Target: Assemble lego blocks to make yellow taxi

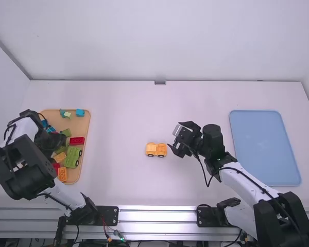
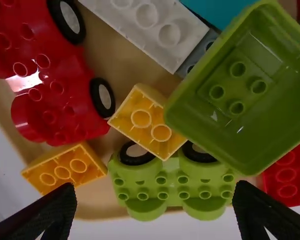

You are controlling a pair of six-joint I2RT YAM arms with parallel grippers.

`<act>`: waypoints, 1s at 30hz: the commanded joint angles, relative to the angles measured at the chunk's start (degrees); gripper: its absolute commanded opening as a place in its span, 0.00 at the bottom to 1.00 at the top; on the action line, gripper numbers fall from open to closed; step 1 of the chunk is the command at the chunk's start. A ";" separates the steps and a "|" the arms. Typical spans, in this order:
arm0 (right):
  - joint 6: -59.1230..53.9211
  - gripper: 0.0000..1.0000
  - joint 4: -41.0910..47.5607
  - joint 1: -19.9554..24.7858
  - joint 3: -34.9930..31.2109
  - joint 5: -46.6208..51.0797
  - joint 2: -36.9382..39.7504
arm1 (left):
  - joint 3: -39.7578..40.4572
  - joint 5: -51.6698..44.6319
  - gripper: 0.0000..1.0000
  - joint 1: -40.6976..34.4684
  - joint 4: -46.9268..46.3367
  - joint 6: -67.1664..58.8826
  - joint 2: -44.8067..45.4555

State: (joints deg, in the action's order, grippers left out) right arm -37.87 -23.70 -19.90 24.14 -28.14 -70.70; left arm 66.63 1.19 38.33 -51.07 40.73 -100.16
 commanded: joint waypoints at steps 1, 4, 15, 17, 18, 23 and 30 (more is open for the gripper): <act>0.37 0.99 0.15 0.02 -0.11 -0.07 0.57 | -1.79 0.94 0.82 -0.42 0.44 -0.07 0.20; 0.37 0.99 0.15 0.02 -0.11 -0.07 0.57 | -3.13 1.25 0.80 -0.39 1.95 -0.70 0.20; 0.37 0.99 0.17 0.02 -0.11 -0.11 0.57 | -5.25 1.46 0.63 -0.44 6.91 -0.52 0.20; 0.37 0.99 0.17 0.02 -0.11 -0.09 0.57 | -6.27 1.44 0.63 -0.44 8.55 0.04 0.20; 0.37 0.99 0.15 0.02 -0.11 -0.09 0.57 | -6.73 1.25 0.63 -0.44 9.33 -0.02 0.20; 0.39 0.99 0.15 0.02 -0.11 -0.09 0.57 | -8.94 2.03 0.62 -0.42 13.09 3.96 0.20; 0.37 0.99 0.17 0.02 -0.11 -0.09 0.57 | -9.05 5.14 0.63 -0.39 15.15 12.35 0.20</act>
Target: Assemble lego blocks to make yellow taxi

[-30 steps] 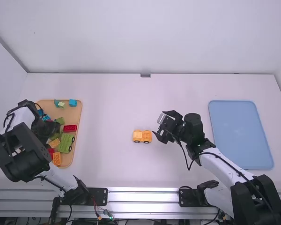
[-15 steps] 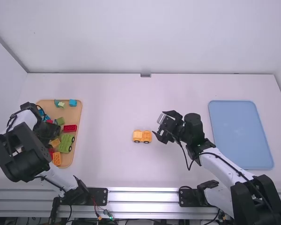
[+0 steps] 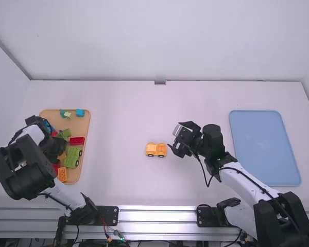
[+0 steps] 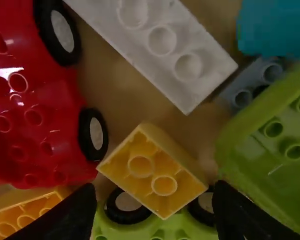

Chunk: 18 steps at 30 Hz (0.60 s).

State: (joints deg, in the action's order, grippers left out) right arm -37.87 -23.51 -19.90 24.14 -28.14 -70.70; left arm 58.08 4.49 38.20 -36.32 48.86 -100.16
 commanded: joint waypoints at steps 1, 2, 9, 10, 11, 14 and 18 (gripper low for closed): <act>0.37 0.99 -0.02 0.02 -0.11 -0.09 0.57 | -0.50 1.92 0.63 -0.28 0.83 4.66 0.20; 0.37 0.99 -0.02 0.02 -0.11 -0.09 0.57 | -0.52 2.03 0.63 -0.26 1.44 5.60 0.20; 0.37 0.99 0.02 0.02 -0.11 -0.09 0.57 | -2.19 -0.87 0.61 -0.31 4.94 7.02 0.20; 0.39 0.99 0.00 0.02 -0.11 -0.09 0.57 | -2.67 -1.92 0.60 -0.26 5.68 7.08 0.20; 0.37 0.99 0.02 0.02 -0.11 -0.09 0.57 | -3.08 -2.49 0.59 -0.28 6.45 7.19 0.20; 0.37 0.99 0.00 0.02 -0.11 -0.04 0.57 | -4.50 -3.52 0.58 -0.26 8.44 8.87 0.20; 0.35 0.99 0.00 0.02 -0.11 -0.07 0.57 | -5.29 -3.80 0.57 -0.26 8.48 10.23 0.20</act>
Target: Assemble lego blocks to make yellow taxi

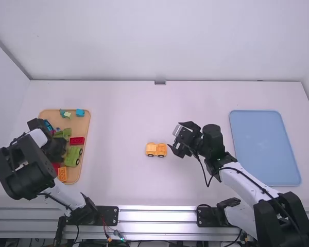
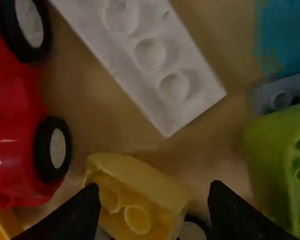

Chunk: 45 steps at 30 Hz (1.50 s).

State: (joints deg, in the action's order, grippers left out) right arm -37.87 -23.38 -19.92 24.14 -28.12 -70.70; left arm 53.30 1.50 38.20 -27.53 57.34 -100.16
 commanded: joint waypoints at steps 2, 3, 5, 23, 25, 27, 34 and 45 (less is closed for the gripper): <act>0.37 0.99 -0.15 0.04 -0.11 -0.09 0.57 | -0.50 -0.79 0.58 -0.28 -0.52 2.40 0.20; 0.35 0.99 -0.13 0.04 -0.11 -0.09 0.57 | -0.50 -0.76 0.58 -0.33 -0.50 2.38 0.20; 0.37 0.99 -0.13 0.04 -0.11 -0.09 0.57 | -0.44 -0.42 0.60 -0.22 -0.55 2.25 0.20; 0.35 0.99 0.04 0.07 -0.11 0.33 0.57 | 7.87 -0.42 1.00 0.04 -5.90 -27.17 0.20; 0.37 0.99 0.02 0.07 -0.11 0.76 0.57 | 7.82 -0.39 0.99 0.04 -6.23 -30.58 0.20; 0.35 0.99 0.04 0.04 -0.11 1.18 0.57 | 7.80 -0.37 0.99 0.07 -6.73 -36.24 0.20; 0.37 0.99 -0.17 0.04 -0.11 1.16 0.57 | 7.82 1.90 0.99 0.04 -9.42 -41.38 0.20; 0.37 0.99 -0.42 0.04 -0.11 1.16 0.57 | 7.80 5.14 0.79 0.07 -12.79 -51.52 0.20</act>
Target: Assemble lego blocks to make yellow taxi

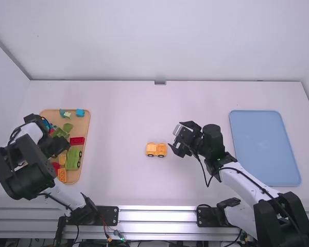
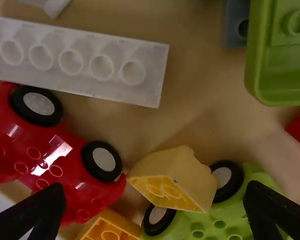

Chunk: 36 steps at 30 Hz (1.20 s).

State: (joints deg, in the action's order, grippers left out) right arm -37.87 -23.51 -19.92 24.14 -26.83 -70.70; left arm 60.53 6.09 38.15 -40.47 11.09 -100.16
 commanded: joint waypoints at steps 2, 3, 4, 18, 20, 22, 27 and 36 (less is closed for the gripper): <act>0.35 0.99 -0.31 0.04 -0.11 -0.15 0.57 | 0.52 -1.09 0.61 0.09 0.24 -8.68 0.20; 0.37 0.99 -0.35 0.04 -0.11 -0.13 0.57 | 0.55 -1.62 0.59 0.09 0.22 -9.66 0.20; 0.37 0.99 -0.52 0.04 -0.11 -0.15 0.57 | 0.52 -2.40 0.63 0.11 0.15 -9.66 0.20; 0.39 0.99 -1.27 0.04 -0.11 -0.28 0.57 | -2.16 -2.14 0.66 0.04 0.15 -13.07 0.20; 0.39 0.99 -1.55 0.04 -0.11 -0.33 0.57 | -2.75 -2.10 0.70 0.07 0.83 -13.07 0.20; 0.39 0.99 -1.60 0.04 -0.11 -0.28 0.57 | -3.26 -1.95 0.70 0.11 1.60 -13.07 0.20; 0.42 0.99 -1.55 0.04 -0.11 -0.31 0.57 | -5.62 -2.36 0.65 0.09 4.31 -18.47 0.20; 0.59 0.99 -1.57 0.04 -0.11 -0.33 0.57 | -6.73 -2.14 0.58 0.11 6.01 -18.49 0.20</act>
State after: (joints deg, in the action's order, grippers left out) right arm -37.85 -24.86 -19.92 24.14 -26.87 -70.70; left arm 55.00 5.63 38.37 -34.04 -6.15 -100.16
